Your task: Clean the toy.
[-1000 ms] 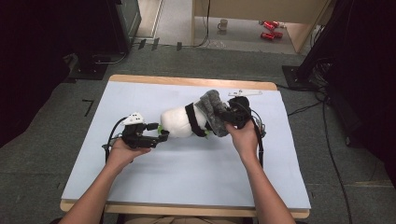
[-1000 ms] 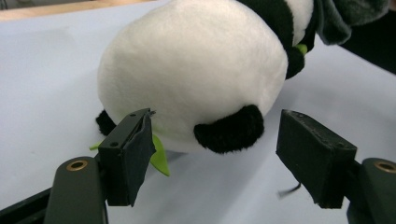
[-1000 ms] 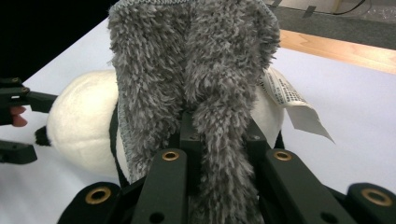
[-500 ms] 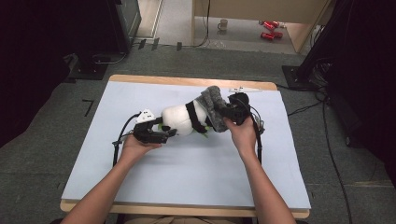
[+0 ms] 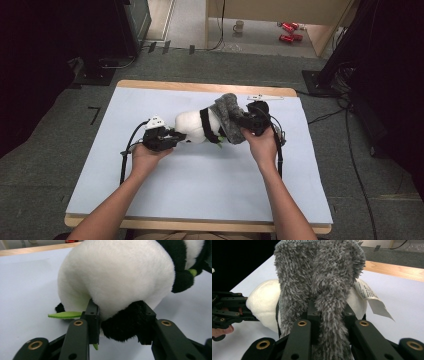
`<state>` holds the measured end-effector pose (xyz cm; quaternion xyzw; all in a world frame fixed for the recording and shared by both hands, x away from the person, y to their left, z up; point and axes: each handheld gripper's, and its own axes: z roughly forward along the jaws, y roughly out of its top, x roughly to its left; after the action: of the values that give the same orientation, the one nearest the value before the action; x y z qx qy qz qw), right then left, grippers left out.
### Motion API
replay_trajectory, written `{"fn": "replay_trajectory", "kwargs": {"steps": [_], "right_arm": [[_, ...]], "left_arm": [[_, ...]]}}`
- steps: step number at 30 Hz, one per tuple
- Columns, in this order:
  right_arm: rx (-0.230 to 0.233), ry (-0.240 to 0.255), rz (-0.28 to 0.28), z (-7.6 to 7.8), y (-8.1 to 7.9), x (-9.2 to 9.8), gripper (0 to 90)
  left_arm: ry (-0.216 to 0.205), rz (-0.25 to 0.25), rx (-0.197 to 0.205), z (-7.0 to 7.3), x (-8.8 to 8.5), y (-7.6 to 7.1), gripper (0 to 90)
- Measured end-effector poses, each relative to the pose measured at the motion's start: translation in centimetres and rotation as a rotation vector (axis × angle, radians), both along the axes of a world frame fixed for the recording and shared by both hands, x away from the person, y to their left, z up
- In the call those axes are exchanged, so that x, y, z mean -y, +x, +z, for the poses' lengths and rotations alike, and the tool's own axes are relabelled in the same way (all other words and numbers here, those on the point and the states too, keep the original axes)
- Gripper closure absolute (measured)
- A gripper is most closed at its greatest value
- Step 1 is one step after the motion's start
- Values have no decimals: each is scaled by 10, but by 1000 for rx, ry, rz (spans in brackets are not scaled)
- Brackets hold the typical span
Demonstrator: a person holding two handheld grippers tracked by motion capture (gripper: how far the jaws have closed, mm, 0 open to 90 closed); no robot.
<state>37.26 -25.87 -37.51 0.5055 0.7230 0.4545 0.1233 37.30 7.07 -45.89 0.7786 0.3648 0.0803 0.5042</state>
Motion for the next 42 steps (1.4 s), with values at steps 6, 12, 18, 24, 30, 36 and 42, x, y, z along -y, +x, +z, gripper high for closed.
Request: {"fn": "replay_trajectory", "kwargs": {"steps": [6,12,18,24,30,36,42], "right_arm": [[40,20,5,27,-15,3,773],[61,39,73,47,-32,-14,772],[-6,35,144,29,-32,-45,771],[-39,53,184,14,-33,-69,769],[5,-28,196,6,-39,-90,762],[19,-118,166,-3,-32,-78,764],[-2,-100,102,-8,-21,-47,784]], "left_arm": [[-84,-31,-121,21,0,-7,645],[-92,-74,-198,35,1,-19,638],[-94,-58,-214,28,8,-20,625],[-85,-35,-195,27,12,-20,618],[-52,-22,-173,31,19,-26,616],[-11,-43,-190,24,24,-24,624],[-26,-65,-185,22,20,-21,633]]}}
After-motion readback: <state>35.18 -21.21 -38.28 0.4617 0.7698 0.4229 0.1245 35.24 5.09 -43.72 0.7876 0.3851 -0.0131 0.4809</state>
